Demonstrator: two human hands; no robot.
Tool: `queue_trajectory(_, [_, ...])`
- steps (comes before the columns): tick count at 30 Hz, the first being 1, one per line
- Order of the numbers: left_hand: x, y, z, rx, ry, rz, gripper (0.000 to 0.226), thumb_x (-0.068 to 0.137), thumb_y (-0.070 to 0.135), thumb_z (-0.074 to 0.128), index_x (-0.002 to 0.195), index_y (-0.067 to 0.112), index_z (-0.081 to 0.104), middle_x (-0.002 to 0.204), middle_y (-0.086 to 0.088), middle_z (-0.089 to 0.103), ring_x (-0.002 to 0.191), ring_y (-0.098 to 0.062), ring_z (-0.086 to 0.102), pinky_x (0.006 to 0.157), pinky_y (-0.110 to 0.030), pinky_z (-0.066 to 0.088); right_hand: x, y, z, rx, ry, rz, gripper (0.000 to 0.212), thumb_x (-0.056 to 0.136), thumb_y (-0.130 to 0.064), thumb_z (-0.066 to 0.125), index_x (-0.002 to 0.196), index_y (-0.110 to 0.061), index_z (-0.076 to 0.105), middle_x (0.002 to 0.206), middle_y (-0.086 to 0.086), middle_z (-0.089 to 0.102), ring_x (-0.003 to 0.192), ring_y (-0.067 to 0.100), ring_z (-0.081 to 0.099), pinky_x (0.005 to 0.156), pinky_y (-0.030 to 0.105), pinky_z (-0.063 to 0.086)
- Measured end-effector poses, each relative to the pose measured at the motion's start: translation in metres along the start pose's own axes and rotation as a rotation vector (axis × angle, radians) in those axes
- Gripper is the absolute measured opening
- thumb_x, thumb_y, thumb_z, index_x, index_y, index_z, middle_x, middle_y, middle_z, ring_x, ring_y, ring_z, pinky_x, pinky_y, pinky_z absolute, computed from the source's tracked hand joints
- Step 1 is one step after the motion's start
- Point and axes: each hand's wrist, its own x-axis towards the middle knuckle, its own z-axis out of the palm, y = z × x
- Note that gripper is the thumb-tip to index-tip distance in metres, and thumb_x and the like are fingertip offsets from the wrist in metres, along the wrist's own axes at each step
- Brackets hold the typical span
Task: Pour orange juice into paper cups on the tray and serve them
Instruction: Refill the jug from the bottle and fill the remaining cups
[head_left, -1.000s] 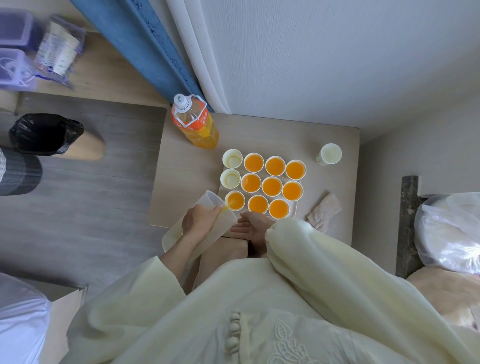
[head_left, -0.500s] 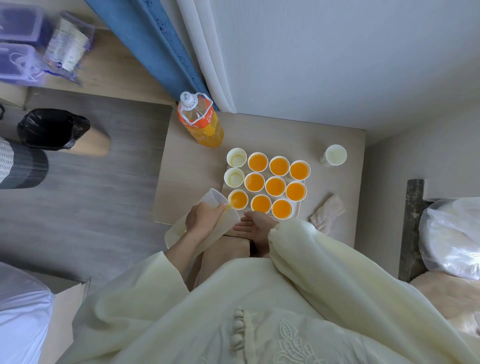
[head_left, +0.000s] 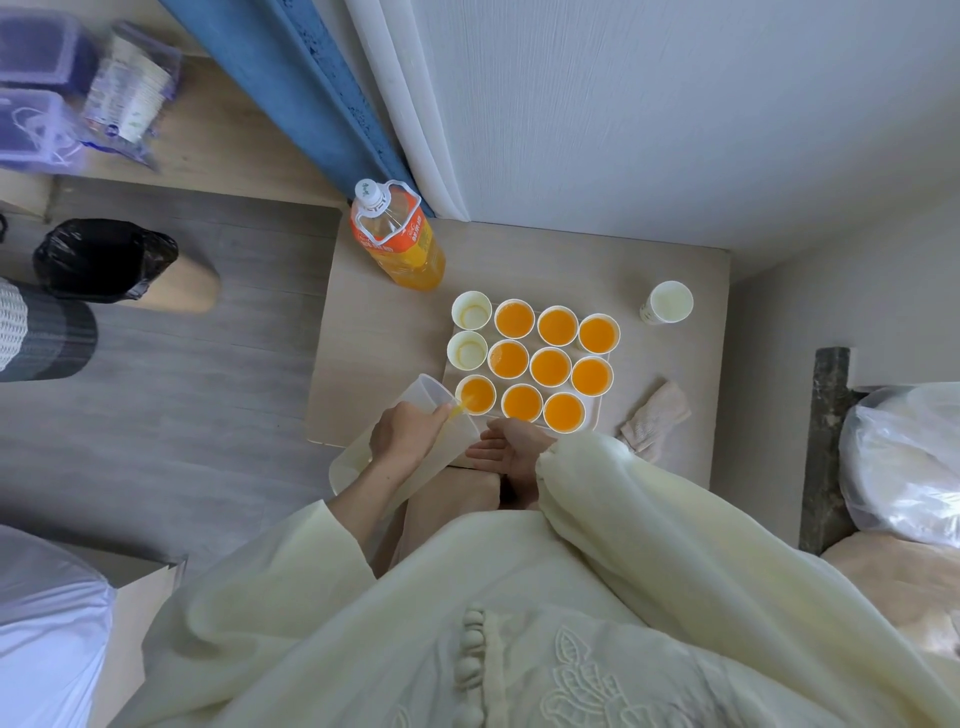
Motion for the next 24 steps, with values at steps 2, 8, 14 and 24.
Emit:
queue_trajectory(2, [0.0003, -0.0001, -0.0006, 0.008, 0.000, 0.000, 0.062, 0.085, 0.063, 0.052, 0.105, 0.007, 0.066, 0.107, -0.013, 0.068, 0.095, -0.031, 0.061, 0.075, -0.033, 0.045, 0.0002, -0.0004, 0.0001, -0.002, 0.001, -0.004, 0.031, 0.099, -0.017, 0.050, 0.123, 0.003, 0.049, 0.101, 0.018, 0.063, 0.095, 0.028, 0.063, 0.071, 0.035, 0.055])
queue_trajectory(8, [0.0009, -0.0002, -0.0016, 0.027, 0.003, 0.009, 0.063, 0.085, 0.064, 0.051, 0.107, 0.007, 0.066, 0.109, -0.014, 0.068, 0.097, -0.032, 0.062, 0.075, -0.033, 0.045, -0.0003, -0.0006, -0.0004, 0.001, 0.001, 0.005, 0.025, 0.099, -0.016, 0.051, 0.116, 0.001, 0.050, 0.099, 0.017, 0.064, 0.093, 0.028, 0.064, 0.072, 0.036, 0.056])
queue_trajectory(14, [-0.0001, 0.0003, -0.0011, 0.021, 0.006, 0.013, 0.063, 0.086, 0.064, 0.051, 0.106, 0.007, 0.066, 0.108, -0.013, 0.068, 0.095, -0.031, 0.062, 0.073, -0.032, 0.043, -0.0005, -0.0006, -0.0002, -0.005, 0.001, 0.013, 0.025, 0.098, -0.016, 0.052, 0.116, 0.001, 0.051, 0.099, 0.016, 0.064, 0.093, 0.028, 0.065, 0.064, 0.035, 0.057])
queue_trajectory(24, [-0.0016, 0.0004, -0.0023, 0.024, 0.011, 0.024, 0.060, 0.087, 0.061, 0.052, 0.106, 0.006, 0.066, 0.108, -0.014, 0.067, 0.097, -0.032, 0.061, 0.072, -0.031, 0.041, 0.0002, 0.0007, 0.0011, -0.010, 0.012, 0.008, 0.027, 0.099, -0.017, 0.051, 0.118, 0.001, 0.051, 0.099, 0.016, 0.066, 0.088, 0.027, 0.066, 0.060, 0.034, 0.058])
